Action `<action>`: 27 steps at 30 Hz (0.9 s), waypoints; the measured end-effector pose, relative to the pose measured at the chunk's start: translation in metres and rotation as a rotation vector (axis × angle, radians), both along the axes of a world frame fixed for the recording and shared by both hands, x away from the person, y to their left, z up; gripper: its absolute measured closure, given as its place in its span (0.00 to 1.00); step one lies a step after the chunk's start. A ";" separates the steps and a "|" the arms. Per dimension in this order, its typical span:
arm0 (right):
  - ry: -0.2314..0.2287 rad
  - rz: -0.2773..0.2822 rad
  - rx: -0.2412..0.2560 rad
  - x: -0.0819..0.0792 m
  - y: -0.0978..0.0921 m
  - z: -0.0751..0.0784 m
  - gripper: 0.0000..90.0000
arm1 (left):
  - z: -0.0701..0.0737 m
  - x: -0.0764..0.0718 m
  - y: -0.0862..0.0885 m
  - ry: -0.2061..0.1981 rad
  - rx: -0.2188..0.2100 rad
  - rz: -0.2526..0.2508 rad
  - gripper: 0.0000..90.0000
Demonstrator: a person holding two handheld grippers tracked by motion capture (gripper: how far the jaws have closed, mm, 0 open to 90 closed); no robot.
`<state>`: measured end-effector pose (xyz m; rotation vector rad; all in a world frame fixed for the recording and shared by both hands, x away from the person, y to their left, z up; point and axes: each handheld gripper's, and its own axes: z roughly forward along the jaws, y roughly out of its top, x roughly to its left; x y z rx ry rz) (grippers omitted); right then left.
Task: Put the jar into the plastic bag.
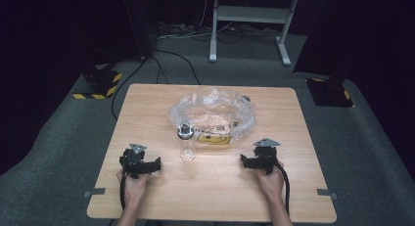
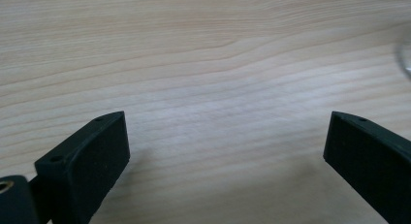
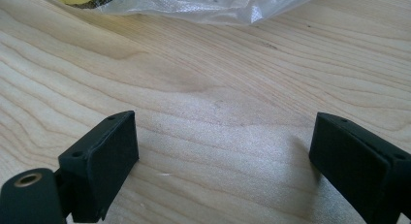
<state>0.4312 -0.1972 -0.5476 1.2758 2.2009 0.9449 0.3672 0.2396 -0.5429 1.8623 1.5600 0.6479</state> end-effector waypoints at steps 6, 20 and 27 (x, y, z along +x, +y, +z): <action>0.001 -0.001 0.001 0.000 0.000 0.000 0.11 | 0.010 -0.015 -0.013 -0.038 -0.023 -0.085 0.03; 0.001 -0.001 0.001 0.000 0.000 0.000 0.11 | 0.032 -0.016 -0.041 -0.078 -0.063 -0.254 0.05; 0.001 -0.001 0.001 0.000 0.000 0.000 0.11 | 0.038 -0.007 -0.056 -0.085 -0.069 -0.297 0.06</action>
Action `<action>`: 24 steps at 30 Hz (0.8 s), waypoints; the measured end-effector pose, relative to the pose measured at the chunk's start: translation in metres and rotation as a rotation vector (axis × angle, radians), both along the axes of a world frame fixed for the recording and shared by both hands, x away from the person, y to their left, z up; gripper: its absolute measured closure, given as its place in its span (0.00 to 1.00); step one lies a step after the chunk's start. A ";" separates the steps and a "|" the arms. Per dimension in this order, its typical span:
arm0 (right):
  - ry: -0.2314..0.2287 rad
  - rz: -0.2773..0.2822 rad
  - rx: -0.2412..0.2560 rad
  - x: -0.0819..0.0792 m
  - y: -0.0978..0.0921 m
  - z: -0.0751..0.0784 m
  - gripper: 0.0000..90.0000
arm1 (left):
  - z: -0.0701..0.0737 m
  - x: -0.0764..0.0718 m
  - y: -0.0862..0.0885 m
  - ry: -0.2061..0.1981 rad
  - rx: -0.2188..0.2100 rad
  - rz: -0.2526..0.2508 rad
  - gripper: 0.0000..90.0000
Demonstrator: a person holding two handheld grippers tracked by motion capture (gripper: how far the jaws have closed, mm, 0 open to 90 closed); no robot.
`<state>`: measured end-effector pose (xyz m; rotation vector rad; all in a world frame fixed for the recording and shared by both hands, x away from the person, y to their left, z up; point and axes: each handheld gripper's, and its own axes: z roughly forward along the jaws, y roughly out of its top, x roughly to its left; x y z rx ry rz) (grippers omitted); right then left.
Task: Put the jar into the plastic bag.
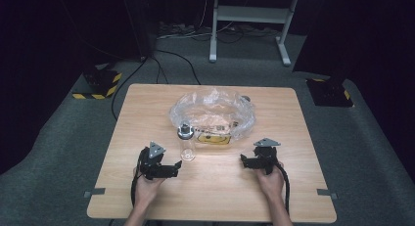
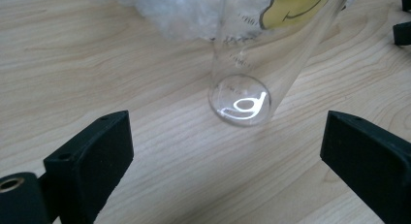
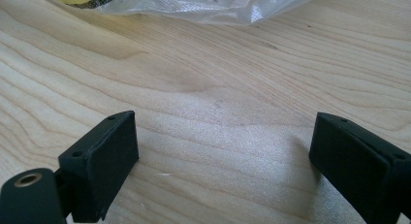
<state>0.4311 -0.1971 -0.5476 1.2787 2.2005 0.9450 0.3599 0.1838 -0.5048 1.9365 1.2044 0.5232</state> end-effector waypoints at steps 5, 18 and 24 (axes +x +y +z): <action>0.000 0.000 0.000 0.000 0.000 0.000 0.11 | 0.004 0.006 -0.008 -0.012 -0.029 -0.012 0.09; -0.001 0.001 0.000 0.000 0.000 0.000 0.11 | 0.010 0.024 -0.029 -0.034 -0.033 -0.032 0.12; -0.001 0.001 0.000 0.000 0.000 0.000 0.11 | 0.013 0.031 -0.036 -0.058 -0.058 -0.030 0.15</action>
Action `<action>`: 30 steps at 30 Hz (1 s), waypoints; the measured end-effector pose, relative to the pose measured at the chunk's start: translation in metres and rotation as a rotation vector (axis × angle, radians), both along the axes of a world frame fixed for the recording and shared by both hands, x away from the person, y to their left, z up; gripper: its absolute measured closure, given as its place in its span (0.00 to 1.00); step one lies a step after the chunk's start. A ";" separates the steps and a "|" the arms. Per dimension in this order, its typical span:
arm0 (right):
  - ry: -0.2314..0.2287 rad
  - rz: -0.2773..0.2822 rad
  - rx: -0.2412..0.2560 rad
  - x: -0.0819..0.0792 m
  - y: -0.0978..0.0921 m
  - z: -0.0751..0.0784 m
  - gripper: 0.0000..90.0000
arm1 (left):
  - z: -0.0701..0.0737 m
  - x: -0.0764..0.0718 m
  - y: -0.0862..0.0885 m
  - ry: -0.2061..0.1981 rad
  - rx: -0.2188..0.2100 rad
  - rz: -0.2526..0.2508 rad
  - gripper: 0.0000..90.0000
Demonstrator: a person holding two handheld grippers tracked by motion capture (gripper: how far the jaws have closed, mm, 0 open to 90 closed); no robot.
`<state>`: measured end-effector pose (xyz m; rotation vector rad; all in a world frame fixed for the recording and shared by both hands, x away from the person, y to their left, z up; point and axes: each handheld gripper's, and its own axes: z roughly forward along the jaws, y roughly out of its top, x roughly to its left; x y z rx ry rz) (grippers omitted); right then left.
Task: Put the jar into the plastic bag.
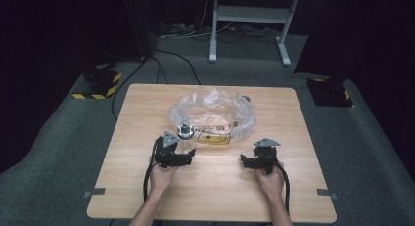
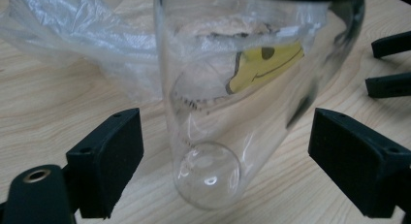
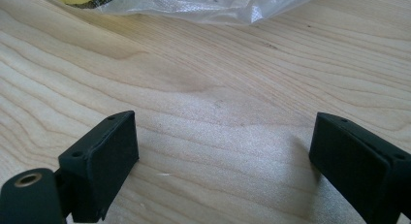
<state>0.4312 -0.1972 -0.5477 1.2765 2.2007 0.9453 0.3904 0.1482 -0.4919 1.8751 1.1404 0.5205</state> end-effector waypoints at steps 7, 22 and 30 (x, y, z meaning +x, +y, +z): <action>0.000 0.000 0.000 0.000 0.000 0.000 0.11 | 0.003 0.007 -0.007 -0.021 0.003 0.007 0.20; 0.001 -0.001 0.000 0.000 0.000 0.000 0.11 | 0.007 0.008 -0.012 -0.053 0.058 0.012 0.35; 0.001 -0.001 0.000 0.000 0.000 0.000 0.11 | 0.021 0.005 -0.008 -0.060 0.007 -0.019 0.35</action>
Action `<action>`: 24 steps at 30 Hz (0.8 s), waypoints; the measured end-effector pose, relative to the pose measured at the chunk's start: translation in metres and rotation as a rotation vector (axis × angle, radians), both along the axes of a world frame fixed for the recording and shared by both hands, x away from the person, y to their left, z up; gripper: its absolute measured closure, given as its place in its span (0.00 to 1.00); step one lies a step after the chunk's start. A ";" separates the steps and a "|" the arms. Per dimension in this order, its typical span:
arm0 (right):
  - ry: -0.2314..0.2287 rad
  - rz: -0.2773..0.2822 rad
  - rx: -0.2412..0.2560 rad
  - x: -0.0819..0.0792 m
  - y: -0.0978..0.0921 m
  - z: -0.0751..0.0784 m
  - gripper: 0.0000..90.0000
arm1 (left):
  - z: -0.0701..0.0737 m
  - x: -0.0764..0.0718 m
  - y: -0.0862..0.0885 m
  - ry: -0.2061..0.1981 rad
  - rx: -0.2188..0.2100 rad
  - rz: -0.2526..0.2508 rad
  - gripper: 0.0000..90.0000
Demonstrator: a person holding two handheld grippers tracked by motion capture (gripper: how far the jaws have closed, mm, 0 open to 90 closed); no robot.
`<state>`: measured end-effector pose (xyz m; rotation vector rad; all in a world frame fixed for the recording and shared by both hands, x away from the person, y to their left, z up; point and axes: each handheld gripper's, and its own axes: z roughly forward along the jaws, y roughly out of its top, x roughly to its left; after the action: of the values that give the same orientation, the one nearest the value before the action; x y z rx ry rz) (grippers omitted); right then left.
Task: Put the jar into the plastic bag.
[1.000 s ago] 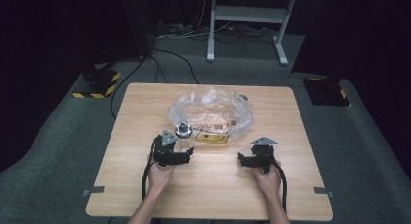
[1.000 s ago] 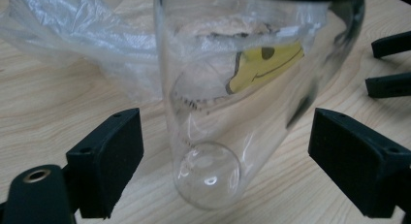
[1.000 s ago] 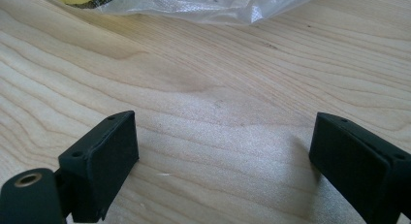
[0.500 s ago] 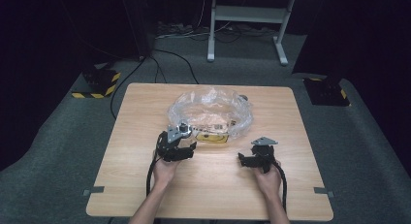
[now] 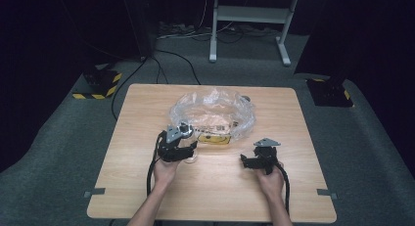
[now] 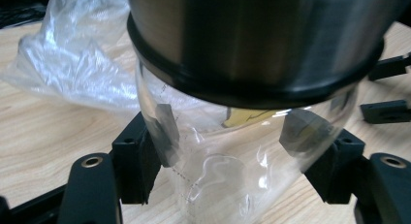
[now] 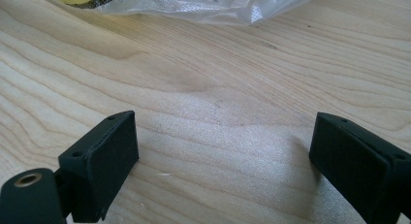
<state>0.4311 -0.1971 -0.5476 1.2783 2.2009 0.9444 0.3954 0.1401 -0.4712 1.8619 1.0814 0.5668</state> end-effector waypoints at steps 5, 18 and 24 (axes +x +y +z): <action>0.000 0.000 0.000 0.000 0.000 0.000 0.11 | 0.018 -0.005 0.001 -0.021 0.016 -0.030 0.35; -0.001 0.001 -0.001 0.000 0.000 0.000 0.11 | 0.056 -0.006 0.004 -0.033 -0.033 -0.102 0.35; 0.000 0.000 0.000 0.000 0.000 0.000 0.11 | 0.073 -0.002 0.002 -0.034 -0.053 -0.136 0.35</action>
<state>0.4311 -0.1971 -0.5476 1.2784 2.2007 0.9442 0.3937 0.1417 -0.3983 1.8567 0.9311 0.4850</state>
